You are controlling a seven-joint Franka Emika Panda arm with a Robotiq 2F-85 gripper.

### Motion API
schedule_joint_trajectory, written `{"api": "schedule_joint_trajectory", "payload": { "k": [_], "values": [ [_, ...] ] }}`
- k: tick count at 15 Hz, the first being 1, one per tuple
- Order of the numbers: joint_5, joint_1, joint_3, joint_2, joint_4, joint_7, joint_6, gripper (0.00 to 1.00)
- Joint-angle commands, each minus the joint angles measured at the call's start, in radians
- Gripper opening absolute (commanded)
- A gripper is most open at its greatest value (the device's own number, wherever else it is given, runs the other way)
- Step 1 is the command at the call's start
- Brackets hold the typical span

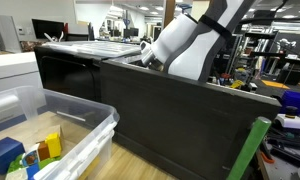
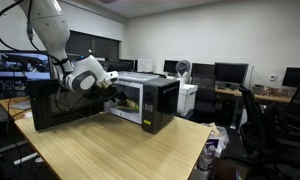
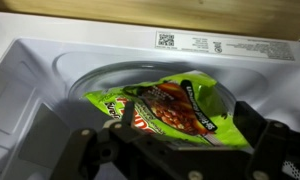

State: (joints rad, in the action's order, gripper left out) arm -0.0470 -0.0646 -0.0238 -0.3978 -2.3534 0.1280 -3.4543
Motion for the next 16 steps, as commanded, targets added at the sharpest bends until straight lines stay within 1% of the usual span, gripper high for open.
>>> {"api": "schedule_joint_trajectory", "payload": {
  "k": [1, 7, 11, 14, 15, 16],
  "values": [
    [0.024, -0.005, -0.018, -0.046, 0.054, -0.011, 0.001, 1.0],
    [0.044, 0.004, -0.007, -0.113, 0.129, -0.011, 0.004, 1.0],
    [0.082, 0.019, 0.011, -0.135, 0.158, -0.006, 0.001, 1.0],
    [0.141, 0.07, 0.059, -0.139, 0.159, -0.011, -0.003, 1.0],
    [0.155, 0.079, 0.066, -0.142, 0.161, -0.009, -0.003, 1.0],
    [0.159, 0.075, 0.058, -0.144, 0.166, -0.003, -0.003, 1.0]
  ]
}}
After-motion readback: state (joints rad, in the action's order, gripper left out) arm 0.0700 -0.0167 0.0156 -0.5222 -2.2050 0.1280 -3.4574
